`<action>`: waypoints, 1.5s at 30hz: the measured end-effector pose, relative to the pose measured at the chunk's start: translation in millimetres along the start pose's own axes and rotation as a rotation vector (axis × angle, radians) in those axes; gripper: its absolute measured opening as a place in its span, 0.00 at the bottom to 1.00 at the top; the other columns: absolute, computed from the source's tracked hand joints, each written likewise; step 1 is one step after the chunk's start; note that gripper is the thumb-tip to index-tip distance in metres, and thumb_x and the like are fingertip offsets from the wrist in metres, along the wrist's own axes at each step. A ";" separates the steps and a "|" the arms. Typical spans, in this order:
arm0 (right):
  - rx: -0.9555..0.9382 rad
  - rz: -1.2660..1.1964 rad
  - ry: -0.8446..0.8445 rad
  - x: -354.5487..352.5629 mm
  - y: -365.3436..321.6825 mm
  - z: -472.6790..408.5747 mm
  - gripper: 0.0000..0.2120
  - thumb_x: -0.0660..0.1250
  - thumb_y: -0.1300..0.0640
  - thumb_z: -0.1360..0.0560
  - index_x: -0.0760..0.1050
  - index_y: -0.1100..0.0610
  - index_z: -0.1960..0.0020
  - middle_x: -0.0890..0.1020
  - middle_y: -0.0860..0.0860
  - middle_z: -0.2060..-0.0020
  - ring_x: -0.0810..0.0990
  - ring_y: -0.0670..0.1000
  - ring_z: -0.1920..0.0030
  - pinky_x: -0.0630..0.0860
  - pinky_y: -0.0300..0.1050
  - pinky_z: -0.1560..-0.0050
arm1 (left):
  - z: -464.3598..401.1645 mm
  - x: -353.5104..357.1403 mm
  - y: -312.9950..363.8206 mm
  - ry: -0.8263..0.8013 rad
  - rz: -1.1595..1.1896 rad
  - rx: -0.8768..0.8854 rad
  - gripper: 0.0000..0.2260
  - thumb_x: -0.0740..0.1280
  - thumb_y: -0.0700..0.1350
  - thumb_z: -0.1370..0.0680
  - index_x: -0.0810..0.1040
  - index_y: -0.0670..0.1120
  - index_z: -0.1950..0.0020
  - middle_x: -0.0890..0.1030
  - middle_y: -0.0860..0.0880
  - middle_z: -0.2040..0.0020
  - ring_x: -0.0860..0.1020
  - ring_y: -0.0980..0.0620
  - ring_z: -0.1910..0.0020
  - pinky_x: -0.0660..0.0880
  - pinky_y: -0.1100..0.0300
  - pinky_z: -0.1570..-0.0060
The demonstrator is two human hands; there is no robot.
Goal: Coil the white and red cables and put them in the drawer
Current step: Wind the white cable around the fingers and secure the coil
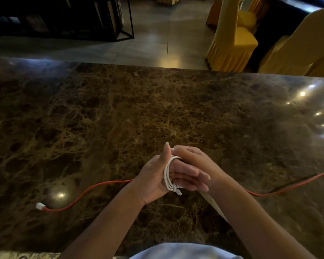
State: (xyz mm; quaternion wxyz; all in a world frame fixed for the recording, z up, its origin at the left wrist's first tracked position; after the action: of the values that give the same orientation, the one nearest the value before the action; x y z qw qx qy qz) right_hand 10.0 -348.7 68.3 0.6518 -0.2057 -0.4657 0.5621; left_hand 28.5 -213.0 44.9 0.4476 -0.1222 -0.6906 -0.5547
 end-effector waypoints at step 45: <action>-0.122 0.302 -0.139 -37.9 -31.9 3.5 0.17 0.64 0.50 0.19 0.75 0.66 0.47 0.79 0.48 0.78 0.78 0.45 0.77 0.76 0.40 0.68 | -33.3 -0.6 33.6 -0.044 0.003 -0.316 0.44 0.47 0.70 0.21 0.87 0.34 0.59 0.87 0.36 0.50 0.88 0.40 0.52 0.85 0.56 0.52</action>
State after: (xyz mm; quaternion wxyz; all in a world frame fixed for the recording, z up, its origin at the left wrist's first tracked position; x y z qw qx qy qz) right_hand 26.8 -393.7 81.0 0.5124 -0.2730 -0.5068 0.6372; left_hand 67.3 -230.0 66.0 0.4085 -0.2042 -0.6040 -0.6531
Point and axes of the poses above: each hand's wrist, its own z-axis away from the middle knuckle, its own x-axis out of the palm, y = z × x, the point moved 1 cm from there along -z, towards the middle knuckle
